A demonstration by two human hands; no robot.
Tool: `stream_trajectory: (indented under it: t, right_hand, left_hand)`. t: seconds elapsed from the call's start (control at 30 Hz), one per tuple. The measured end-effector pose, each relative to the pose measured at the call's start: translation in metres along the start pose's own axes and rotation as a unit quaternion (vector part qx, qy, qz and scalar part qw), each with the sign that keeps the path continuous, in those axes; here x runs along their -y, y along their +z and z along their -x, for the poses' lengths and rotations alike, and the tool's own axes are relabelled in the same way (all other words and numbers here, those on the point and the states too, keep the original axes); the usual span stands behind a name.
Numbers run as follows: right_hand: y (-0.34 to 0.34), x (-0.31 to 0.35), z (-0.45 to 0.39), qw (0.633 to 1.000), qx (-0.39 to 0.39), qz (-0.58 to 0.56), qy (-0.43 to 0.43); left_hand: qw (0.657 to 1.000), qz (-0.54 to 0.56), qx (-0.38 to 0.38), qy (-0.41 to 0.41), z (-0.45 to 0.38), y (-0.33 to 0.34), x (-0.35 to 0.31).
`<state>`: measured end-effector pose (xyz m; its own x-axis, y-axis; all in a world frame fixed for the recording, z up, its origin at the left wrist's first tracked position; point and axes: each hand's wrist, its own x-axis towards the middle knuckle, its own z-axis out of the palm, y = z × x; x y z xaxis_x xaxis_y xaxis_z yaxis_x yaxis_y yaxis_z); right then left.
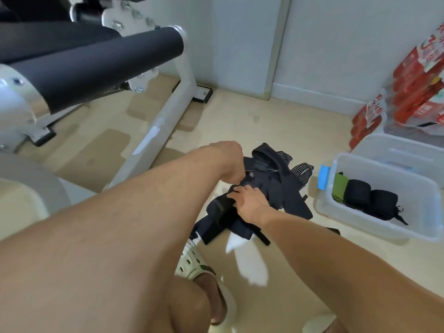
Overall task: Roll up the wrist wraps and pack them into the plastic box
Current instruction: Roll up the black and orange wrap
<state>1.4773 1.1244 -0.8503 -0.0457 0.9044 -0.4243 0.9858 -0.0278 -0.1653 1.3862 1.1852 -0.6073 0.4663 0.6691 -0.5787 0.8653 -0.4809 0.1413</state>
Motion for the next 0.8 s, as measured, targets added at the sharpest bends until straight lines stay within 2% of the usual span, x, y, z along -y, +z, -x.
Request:
stream_trajectory:
  t: [0.13, 0.3, 0.4, 0.5, 0.63, 0.7, 0.8]
  right_hand:
    - [-0.013, -0.006, 0.008, 0.98, -0.101, -0.166, 0.048]
    - [-0.057, -0.021, 0.026, 0.878, -0.277, -0.388, 0.052]
    - [-0.091, -0.018, 0.035, 0.827, -0.33, -0.452, 0.058]
    - [-0.114, -0.019, 0.044, 0.81, -0.343, -0.473, 0.055]
    - [-0.129, -0.027, 0.054, 0.794, -0.345, -0.497, 0.058]
    - [-0.129, -0.032, 0.061, 0.804, -0.335, -0.488, 0.058]
    - [-0.126, -0.037, 0.07, 0.817, -0.33, -0.47, 0.056]
  left_hand:
    - [1.0, 0.02, -0.001, -0.006, 0.003, -0.003, 0.01]
    - [0.999, 0.032, -0.02, -0.025, 0.007, -0.006, 0.018]
    - [0.994, 0.095, -0.035, -0.032, 0.009, -0.006, 0.022]
    - [0.975, 0.202, -0.069, -0.062, 0.01, -0.005, 0.024]
    - [0.921, 0.371, -0.116, -0.033, 0.017, -0.011, 0.017]
    - [0.904, 0.398, -0.157, -0.008, 0.022, -0.016, 0.011]
    - [0.901, 0.393, -0.181, 0.026, 0.031, -0.02, -0.002]
